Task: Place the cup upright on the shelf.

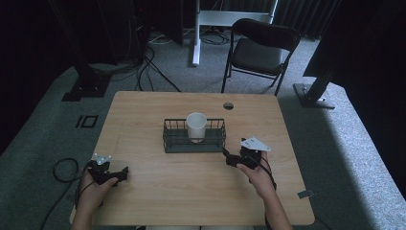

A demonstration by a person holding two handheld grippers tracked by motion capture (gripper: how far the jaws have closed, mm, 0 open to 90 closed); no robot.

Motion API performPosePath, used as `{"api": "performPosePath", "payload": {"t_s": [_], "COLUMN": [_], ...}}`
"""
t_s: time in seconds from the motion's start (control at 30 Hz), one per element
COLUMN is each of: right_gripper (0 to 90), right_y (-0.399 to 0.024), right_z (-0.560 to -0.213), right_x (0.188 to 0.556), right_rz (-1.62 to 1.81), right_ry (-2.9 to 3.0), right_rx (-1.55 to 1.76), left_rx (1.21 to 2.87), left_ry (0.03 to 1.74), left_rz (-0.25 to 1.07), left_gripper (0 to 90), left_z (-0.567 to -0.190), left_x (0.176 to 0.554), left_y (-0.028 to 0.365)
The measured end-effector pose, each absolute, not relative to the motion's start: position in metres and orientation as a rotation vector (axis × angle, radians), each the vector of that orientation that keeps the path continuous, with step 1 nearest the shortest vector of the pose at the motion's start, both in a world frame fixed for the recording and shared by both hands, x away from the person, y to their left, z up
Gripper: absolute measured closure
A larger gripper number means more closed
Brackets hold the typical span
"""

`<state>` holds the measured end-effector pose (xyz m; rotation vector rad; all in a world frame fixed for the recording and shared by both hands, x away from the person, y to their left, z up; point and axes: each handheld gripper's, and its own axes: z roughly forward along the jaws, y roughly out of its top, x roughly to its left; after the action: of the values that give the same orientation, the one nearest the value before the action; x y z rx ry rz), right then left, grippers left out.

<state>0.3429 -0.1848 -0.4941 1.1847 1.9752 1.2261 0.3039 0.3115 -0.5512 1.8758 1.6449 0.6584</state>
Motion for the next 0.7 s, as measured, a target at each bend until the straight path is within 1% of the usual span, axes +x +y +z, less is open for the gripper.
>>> {"api": "performPosePath", "payload": {"t_s": [0.7], "right_gripper": [12.2], "right_y": [-0.228], "right_z": [-0.529], "right_x": [0.337], "right_rz": [1.116], "right_ry": [1.943], "right_rx": [1.356], "left_rx": [1.876], "left_ry": [1.645], "left_rz": [0.659], "left_gripper": [0.2], "left_z": [-0.551], "left_x": [0.304], "left_y": [0.311]}}
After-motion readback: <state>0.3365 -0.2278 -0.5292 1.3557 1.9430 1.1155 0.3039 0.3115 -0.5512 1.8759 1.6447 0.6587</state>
